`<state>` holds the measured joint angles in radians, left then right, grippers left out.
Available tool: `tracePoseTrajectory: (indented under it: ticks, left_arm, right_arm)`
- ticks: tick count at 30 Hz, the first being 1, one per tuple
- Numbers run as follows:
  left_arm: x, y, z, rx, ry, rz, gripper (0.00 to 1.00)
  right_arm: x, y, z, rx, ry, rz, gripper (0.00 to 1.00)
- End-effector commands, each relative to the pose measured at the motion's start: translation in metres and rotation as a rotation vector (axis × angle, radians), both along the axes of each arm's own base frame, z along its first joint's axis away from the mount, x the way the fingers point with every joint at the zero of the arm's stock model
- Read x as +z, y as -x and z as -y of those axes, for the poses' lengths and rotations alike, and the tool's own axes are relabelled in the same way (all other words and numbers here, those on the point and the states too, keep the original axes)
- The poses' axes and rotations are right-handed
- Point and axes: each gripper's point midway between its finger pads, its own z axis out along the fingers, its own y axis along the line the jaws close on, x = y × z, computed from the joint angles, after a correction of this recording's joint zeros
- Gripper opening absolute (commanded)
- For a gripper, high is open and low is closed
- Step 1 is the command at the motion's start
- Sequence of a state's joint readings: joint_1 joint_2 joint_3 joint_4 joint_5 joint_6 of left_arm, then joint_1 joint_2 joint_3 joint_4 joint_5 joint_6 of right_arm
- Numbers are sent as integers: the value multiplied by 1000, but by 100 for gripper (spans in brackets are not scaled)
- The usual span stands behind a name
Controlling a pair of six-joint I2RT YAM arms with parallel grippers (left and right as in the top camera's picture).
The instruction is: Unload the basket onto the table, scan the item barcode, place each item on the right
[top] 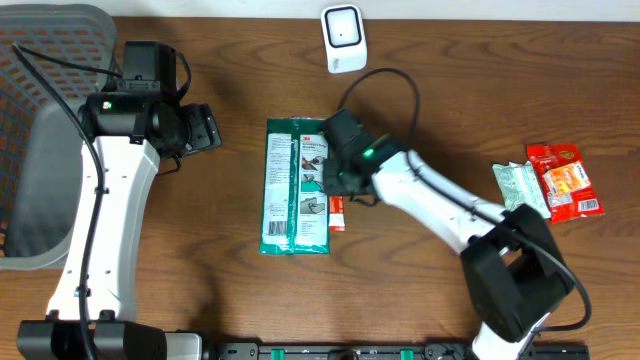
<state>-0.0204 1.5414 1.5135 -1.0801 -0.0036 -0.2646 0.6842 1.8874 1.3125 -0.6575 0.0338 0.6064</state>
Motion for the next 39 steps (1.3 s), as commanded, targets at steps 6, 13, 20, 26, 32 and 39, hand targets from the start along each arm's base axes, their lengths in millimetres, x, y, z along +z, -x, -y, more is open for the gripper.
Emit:
tracePoseTrajectory:
  ticks: [6,13,20,26,32,39]
  left_arm:
    - [4,0,-3,6,-8,8,83]
    - [4,0,-3,6,-8,8,83]
    - [4,0,-3,6,-8,8,83]
    - [4,0,-3,6,-8,8,83]
    - [4,0,-3,6,-8,8,83]
    - [4,0,-3,6,-8,8,83]
  right_arm:
    - [-32,7,-5,-33,141,34,28]
    - [-42,13,9,-41,200,-4,27]
    - [-43,12,33,-52,274,-25,31]
    - [-45,6,65,5,340,-74,37]
    - [-46,2,98,73,383,-136,39]
    - [-47,-1,119,113,382,-183,43]
